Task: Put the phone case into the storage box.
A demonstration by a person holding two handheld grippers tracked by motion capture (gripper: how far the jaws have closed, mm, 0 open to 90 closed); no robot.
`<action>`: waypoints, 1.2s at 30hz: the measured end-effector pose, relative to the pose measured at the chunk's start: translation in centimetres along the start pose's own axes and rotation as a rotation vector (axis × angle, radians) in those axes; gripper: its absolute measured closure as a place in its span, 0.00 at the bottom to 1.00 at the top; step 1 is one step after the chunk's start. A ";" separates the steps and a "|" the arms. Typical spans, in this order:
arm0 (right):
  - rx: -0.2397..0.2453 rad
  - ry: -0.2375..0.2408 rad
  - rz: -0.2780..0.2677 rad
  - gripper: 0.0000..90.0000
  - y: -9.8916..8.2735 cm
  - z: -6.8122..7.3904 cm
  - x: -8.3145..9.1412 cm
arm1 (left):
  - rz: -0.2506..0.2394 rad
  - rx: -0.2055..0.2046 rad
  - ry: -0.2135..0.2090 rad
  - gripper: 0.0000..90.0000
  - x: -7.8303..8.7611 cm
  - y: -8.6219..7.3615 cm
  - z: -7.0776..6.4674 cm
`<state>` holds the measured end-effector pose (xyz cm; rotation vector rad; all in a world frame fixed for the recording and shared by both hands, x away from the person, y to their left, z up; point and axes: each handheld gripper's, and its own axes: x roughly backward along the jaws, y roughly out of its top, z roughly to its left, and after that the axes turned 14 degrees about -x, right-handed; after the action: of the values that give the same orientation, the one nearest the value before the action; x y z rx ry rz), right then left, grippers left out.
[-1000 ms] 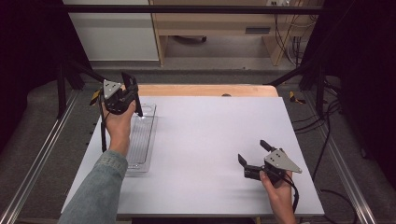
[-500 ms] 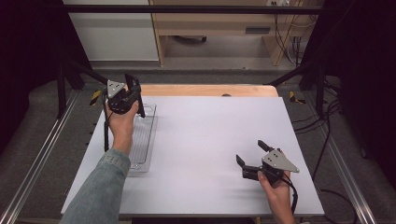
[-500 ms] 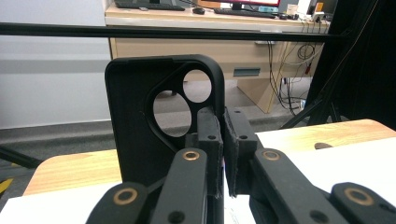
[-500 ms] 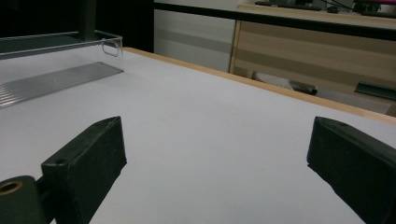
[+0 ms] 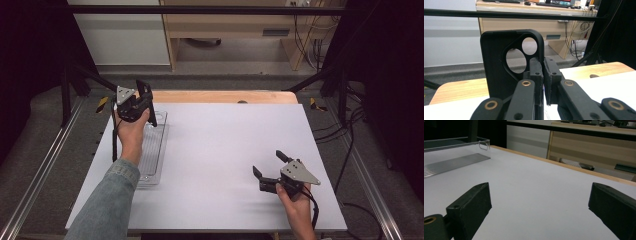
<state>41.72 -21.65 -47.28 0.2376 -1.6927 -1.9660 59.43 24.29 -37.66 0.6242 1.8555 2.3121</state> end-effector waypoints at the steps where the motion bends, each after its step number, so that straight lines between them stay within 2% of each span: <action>1: 0.001 0.001 0.000 0.05 0.0 0.0 0.0 | 0.001 0.001 -0.001 0.95 0.0 0.0 0.0; 36: -0.010 0.006 -0.002 0.05 0.0 -0.1 0.1 | 0.037 0.001 -0.017 0.95 -0.8 -0.7 -0.3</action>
<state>41.70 -21.74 -47.24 0.2414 -1.6790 -1.9728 59.90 23.90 -38.53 0.6825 1.8538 2.3208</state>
